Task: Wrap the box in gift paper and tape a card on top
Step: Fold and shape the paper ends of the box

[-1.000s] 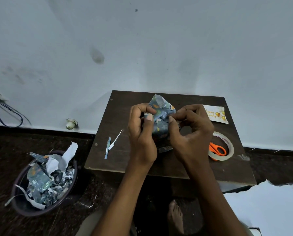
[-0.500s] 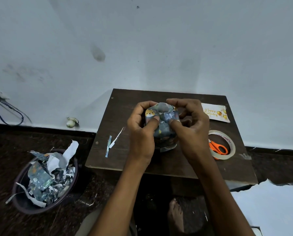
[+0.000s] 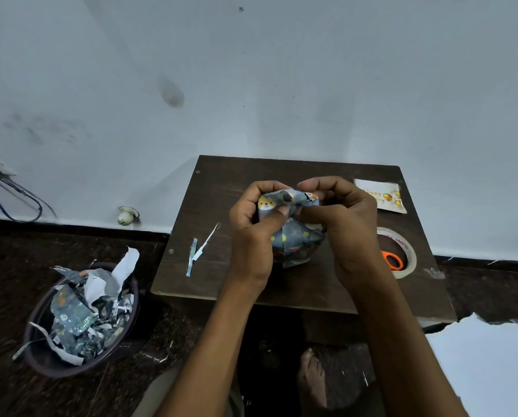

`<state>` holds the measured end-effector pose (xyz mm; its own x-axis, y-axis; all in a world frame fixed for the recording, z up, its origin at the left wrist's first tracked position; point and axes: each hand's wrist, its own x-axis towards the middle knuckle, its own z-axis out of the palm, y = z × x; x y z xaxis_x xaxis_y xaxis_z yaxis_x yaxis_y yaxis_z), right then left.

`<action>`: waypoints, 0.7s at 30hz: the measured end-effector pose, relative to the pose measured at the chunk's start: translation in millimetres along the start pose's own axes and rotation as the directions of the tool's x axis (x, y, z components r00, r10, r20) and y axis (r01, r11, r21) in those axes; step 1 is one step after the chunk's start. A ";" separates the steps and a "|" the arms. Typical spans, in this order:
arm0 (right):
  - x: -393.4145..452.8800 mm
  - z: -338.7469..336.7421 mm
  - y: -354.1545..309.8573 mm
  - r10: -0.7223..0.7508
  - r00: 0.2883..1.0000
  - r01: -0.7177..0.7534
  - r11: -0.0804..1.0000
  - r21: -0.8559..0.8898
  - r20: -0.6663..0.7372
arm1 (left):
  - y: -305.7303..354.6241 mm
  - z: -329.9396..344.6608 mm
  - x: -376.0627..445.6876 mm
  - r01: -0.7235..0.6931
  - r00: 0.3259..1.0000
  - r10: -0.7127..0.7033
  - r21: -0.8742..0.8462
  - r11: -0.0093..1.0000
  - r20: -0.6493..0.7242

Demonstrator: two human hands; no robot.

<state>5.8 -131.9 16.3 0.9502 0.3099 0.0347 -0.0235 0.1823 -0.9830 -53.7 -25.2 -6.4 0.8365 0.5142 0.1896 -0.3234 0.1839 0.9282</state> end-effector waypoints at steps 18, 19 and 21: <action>3.5 -5.4 12.3 -0.389 0.917 0.398 0.872 -0.284 0.089 | -10.6 -5.3 7.7 -0.158 0.986 0.160 0.040 0.987 -0.054; 3.8 -5.5 13.2 -0.388 0.918 0.396 0.873 -0.284 0.089 | -11.3 -5.3 7.4 -0.163 0.985 0.164 0.017 0.986 -0.048; 3.6 -6.0 13.9 -0.382 0.919 0.395 0.874 -0.284 0.101 | -12.2 -5.1 7.5 -0.172 0.984 0.170 -0.029 0.985 -0.051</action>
<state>10.7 -133.8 1.7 0.8503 0.3095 0.4257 0.4428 0.0167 -0.8965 -45.7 -19.4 -18.0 0.7456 0.5798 0.3285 -0.4753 0.1171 0.8720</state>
